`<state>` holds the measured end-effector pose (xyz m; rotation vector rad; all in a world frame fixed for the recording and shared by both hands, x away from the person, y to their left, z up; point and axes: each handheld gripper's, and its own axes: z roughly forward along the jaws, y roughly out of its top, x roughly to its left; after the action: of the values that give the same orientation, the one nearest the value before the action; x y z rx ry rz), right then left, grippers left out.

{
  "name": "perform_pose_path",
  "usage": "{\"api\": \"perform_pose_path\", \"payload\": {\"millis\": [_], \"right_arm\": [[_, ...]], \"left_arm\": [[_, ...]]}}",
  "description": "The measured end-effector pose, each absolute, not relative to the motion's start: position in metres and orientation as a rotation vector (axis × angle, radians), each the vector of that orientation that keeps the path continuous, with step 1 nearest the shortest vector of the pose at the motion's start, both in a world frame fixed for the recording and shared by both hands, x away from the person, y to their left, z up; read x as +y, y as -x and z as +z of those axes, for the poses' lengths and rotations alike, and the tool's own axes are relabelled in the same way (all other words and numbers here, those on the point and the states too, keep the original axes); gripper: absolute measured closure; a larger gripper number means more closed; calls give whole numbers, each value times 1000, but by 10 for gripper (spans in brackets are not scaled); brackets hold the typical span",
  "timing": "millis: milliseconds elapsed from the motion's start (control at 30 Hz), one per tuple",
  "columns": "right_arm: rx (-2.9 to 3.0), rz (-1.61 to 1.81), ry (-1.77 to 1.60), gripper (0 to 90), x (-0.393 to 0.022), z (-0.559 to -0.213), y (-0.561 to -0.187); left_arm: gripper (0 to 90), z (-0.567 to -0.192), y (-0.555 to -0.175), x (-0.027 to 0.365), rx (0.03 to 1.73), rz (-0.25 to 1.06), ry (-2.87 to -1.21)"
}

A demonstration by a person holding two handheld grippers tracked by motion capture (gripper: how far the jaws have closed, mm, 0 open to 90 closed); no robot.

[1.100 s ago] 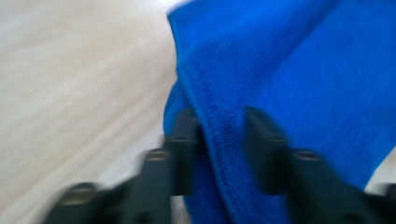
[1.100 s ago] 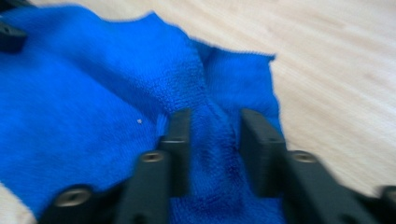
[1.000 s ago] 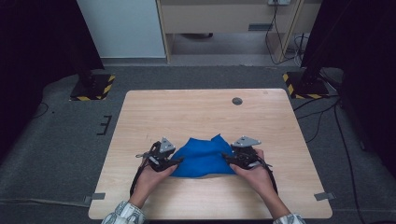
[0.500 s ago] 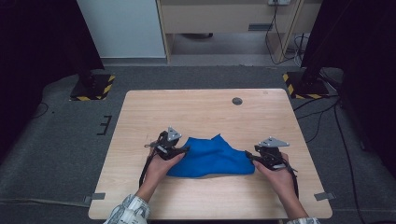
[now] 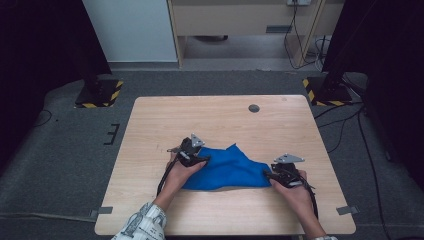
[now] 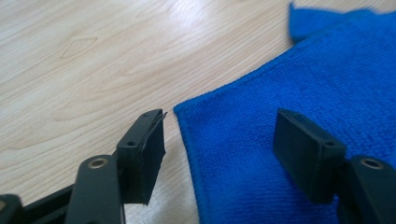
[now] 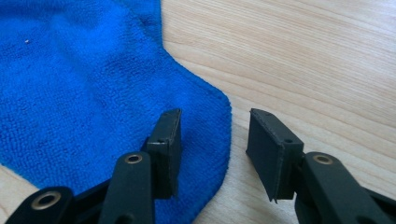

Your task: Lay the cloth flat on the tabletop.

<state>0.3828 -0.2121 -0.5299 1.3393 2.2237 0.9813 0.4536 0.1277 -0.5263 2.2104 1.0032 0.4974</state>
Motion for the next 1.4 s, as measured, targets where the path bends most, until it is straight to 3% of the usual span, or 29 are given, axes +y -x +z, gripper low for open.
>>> {"api": "perform_pose_path", "payload": {"millis": [67, 300, 400, 567, 767, 933, 1400], "right_arm": [[2227, 971, -1330, 573, -210, -530, -382], [2266, 990, -1284, 806, -206, -529, -381], [2266, 1007, -1272, 839, -205, -528, -381], [2230, 1058, -1250, 857, -207, -522, -385], [2195, 1124, -1216, 865, -206, -515, -389], [2173, 1175, -1172, 867, -202, -505, -389], [2059, 1266, -1139, 868, -207, -460, -374]], "left_arm": [[323, -526, -453, 130, 1005, 487, -2206], [306, -531, -453, 137, 1052, 459, -2152], [332, -533, -451, 139, 1054, 448, -2128], [479, -530, -447, 140, 1027, 421, -2152], [780, -525, -437, 142, 1014, 413, -2197], [842, -519, -431, 144, 995, 469, -2168], [850, -478, -416, 146, 933, 543, -1978]]}}
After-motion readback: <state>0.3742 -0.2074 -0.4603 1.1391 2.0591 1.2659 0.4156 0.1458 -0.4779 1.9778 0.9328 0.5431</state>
